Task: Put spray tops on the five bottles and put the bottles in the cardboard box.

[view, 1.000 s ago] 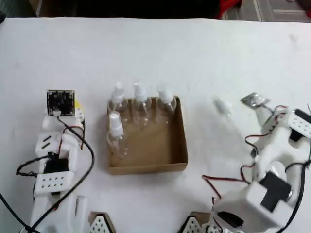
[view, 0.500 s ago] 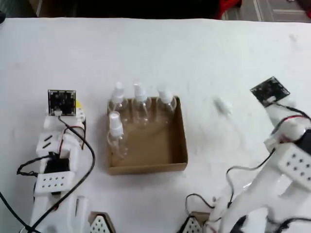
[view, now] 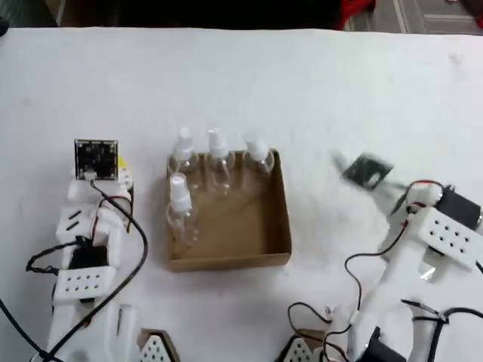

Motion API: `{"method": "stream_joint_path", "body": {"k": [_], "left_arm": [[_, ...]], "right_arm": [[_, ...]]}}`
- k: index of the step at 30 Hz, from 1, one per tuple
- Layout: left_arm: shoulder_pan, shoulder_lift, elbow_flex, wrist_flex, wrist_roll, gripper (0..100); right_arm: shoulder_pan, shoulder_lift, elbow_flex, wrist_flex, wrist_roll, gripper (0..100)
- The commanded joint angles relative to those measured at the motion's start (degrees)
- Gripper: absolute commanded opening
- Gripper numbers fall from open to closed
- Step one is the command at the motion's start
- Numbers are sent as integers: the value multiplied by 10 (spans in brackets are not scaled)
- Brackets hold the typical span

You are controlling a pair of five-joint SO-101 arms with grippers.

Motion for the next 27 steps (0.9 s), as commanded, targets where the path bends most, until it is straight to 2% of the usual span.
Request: {"method": "stream_joint_path", "body": {"k": [1, 6, 8, 12, 16, 20, 24, 27], "left_arm": [[7, -3, -4, -14, -3, 24], [8, -1, -4, -16, -4, 24], [8, -1, -4, -16, -4, 24], [8, -1, -4, -15, -4, 24], [8, -2, -4, -13, -4, 24], [8, 0, -4, -14, -4, 24], [8, 0, -4, -15, -4, 24], [9, 0, -4, -16, -4, 24]], "right_arm": [[75, -54, 14, 49, 299, 237], [189, -122, 44, 40, 493, 243], [218, -133, 85, 17, 548, 269], [242, -148, 197, -88, 557, 290], [238, -178, 308, -187, 557, 291], [229, -240, 373, -213, 569, 291], [252, -320, 440, -217, 658, 288], [246, -390, 491, -233, 641, 287]]}}
